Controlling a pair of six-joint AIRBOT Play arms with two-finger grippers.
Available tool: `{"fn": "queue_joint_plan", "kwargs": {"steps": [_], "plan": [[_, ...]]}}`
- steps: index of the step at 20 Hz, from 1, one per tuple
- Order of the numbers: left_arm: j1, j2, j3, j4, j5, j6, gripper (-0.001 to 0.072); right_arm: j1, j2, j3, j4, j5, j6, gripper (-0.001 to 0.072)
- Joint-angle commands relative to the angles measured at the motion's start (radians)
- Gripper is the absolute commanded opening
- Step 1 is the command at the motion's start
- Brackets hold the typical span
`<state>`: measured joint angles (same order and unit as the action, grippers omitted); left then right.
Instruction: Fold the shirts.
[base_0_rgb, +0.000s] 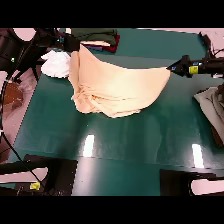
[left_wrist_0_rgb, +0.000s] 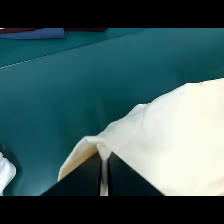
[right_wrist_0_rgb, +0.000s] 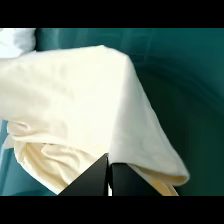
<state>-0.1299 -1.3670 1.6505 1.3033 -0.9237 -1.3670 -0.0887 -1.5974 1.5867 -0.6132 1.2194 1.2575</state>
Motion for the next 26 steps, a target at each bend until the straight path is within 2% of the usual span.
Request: {"fn": "queue_joint_plan", "kwargs": {"steps": [1, 3, 5, 7, 9, 13, 17, 21, 23, 26], "plan": [[0.001, 0.001, 0.051, 0.01, 0.041, -0.027, 0.0033, 0.026, 0.141, -0.011, -0.043, -0.093, -0.057, 0.0017], [0.006, 0.001, 0.153, 0.007, 0.109, -0.059, 0.0032, -0.01, 0.191, 0.025, -0.041, -0.161, -0.058, 0.0016], [0.014, 0.001, 0.297, -0.009, 0.155, -0.073, 0.0033, -0.055, 0.222, 0.121, -0.041, -0.163, -0.059, 0.0017], [0.014, 0.004, 0.451, -0.001, 0.138, -0.072, 0.0032, -0.093, 0.269, 0.232, -0.044, -0.174, -0.063, 0.0016], [0.014, 0.033, 0.495, 0.0, 0.162, -0.069, 0.0032, -0.135, 0.301, 0.338, -0.045, -0.171, -0.048, 0.0016], [0.014, 0.079, 0.495, -0.001, 0.053, -0.065, 0.0032, -0.228, 0.319, 0.497, -0.042, -0.061, 0.019, 0.0016], [0.014, 0.19, 0.495, 0.007, -0.037, -0.019, 0.0033, -0.327, 0.489, 0.377, -0.042, -0.012, 0.026, 0.0017], [0.014, 0.364, 0.495, 0.079, -0.163, -0.013, 0.0033, -0.456, 0.728, 0.275, -0.045, 0.011, 0.026, 0.0016], [0.014, 0.442, 0.495, 0.08, -0.2, -0.013, 0.0033, -0.56, 0.832, 0.275, -0.044, 0.011, 0.038, 0.0016], [0.014, 0.518, 0.495, 0.08, -0.184, -0.013, 0.0033, -0.787, 0.928, 0.344, -0.045, 0.02, 0.058, 0.0016]]}}
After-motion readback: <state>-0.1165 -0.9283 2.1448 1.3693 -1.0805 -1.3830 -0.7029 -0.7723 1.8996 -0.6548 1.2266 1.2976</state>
